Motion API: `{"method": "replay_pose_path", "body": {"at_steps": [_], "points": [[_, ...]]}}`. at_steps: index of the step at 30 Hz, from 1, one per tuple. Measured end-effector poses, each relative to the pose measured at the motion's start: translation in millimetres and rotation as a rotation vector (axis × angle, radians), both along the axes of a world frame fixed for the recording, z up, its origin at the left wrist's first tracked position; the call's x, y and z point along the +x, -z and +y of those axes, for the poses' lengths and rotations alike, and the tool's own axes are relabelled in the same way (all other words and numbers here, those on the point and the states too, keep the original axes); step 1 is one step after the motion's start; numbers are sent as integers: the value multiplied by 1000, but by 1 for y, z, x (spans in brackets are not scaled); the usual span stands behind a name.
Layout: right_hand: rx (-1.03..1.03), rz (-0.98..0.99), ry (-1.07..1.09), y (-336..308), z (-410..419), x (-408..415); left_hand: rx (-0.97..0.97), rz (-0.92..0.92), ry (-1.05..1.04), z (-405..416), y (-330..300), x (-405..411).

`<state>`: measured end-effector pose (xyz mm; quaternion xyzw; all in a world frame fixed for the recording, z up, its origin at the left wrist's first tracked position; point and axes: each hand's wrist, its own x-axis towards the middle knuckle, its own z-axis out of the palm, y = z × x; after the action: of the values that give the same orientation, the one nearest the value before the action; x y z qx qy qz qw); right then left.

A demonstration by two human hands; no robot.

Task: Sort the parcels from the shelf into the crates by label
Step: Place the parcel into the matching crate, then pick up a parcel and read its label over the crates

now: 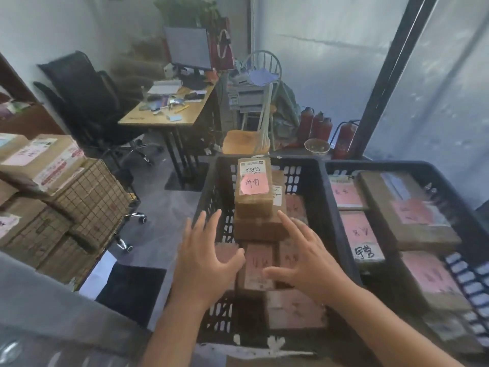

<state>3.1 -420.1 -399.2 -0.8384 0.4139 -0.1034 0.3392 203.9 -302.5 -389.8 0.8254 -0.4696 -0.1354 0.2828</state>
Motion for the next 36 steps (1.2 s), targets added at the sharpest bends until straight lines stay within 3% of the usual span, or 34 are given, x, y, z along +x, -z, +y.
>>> {"method": "replay_pose_path", "body": {"at_steps": [6, 11, 16, 19, 28, 36], "points": [[14, -163, -135, -29, -15, -46, -33, 2, -86, 11, -20, -48], [52, -182, -427, -54, -26, -79, -64, 18, -232, 36, -39, -109], [51, -249, -663, -85, -6, -91, -154, 139, -285, 94, -68, -173], [84, -287, -789, -105, 29, -89, -228, 97, -395, 146, -87, -204], [181, -346, -1263, -152, 212, -93, -326, -36, -828, 348, -123, -310], [190, -390, -1682, -169, 481, -184, -272, -136, -1278, 594, -140, -506]]}}
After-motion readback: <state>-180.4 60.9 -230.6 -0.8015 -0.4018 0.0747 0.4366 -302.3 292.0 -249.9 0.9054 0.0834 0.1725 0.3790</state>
